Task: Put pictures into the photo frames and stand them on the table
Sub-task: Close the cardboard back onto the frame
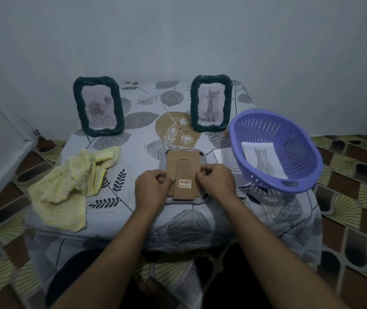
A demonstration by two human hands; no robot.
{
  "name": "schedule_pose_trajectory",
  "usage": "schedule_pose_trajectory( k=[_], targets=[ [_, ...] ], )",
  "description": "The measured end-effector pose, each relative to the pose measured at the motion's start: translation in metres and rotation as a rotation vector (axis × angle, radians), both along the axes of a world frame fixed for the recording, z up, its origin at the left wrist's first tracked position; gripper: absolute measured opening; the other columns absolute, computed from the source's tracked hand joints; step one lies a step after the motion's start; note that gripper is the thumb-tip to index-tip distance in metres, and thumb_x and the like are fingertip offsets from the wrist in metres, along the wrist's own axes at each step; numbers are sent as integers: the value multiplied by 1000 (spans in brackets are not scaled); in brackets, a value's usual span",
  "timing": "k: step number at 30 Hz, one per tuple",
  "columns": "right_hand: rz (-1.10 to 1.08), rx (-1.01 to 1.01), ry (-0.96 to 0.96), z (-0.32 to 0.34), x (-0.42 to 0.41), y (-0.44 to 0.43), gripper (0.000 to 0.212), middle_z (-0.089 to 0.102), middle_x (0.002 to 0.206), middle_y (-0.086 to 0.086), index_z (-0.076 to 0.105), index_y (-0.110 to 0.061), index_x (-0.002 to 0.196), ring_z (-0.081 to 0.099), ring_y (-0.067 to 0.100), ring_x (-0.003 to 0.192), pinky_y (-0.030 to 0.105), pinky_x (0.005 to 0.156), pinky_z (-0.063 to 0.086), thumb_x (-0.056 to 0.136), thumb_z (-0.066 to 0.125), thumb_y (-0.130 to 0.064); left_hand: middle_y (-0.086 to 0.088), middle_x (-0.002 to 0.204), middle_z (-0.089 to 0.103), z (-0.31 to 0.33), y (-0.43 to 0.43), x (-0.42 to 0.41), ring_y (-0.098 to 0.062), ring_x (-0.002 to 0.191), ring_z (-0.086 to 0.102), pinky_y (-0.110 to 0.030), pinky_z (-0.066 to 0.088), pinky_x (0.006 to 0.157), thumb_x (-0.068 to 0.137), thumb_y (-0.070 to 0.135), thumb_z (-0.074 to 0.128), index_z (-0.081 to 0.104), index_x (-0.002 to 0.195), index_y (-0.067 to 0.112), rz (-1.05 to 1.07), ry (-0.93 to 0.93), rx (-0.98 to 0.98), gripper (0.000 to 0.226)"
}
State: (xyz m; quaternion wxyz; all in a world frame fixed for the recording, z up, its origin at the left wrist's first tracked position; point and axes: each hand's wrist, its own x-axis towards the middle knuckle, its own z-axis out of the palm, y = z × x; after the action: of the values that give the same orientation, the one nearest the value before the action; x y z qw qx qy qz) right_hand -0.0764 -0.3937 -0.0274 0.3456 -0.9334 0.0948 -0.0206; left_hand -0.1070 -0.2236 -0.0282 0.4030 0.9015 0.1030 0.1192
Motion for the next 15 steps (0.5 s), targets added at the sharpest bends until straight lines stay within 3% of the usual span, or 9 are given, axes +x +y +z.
schedule_pose_trajectory(
  k=[3, 7, 12, 15],
  targets=[
    [-18, -62, 6, 0, -1, 1, 23, 75, 89, -1, 78, -24, 99, 67, 21, 85, 34, 75, 57, 85, 65, -36, -1, 83, 74, -1, 0, 1, -7, 69, 59, -11, 35, 55, 84, 29, 77, 79, 99, 11, -11, 20, -4, 23],
    [-18, -73, 10, -1, -1, 1, 24, 76, 91, -1, 78, -26, 101, 67, 20, 85, 34, 76, 57, 84, 64, -36, -4, 87, 76, -2, 0, 0, -6, 69, 59, -11, 38, 58, 84, 28, 78, 78, 101, 11, -9, 31, -18, 24],
    [-14, -68, 4, -2, -1, 0, 30, 76, 99, -3, 76, -27, 111, 67, 19, 91, 32, 79, 56, 85, 62, -35, -1, 85, 75, -5, 1, 3, -13, 75, 65, -24, 50, 71, 83, 34, 78, 78, 102, 14, 8, 67, -5, 28],
    [-11, -66, 1, -4, 0, 0, 35, 75, 105, -4, 73, -28, 116, 67, 18, 94, 32, 81, 55, 84, 63, -37, 0, 93, 76, -7, 3, 4, -20, 89, 68, -38, 55, 83, 82, 41, 77, 77, 103, 17, 20, 95, 46, 31]
  ],
)
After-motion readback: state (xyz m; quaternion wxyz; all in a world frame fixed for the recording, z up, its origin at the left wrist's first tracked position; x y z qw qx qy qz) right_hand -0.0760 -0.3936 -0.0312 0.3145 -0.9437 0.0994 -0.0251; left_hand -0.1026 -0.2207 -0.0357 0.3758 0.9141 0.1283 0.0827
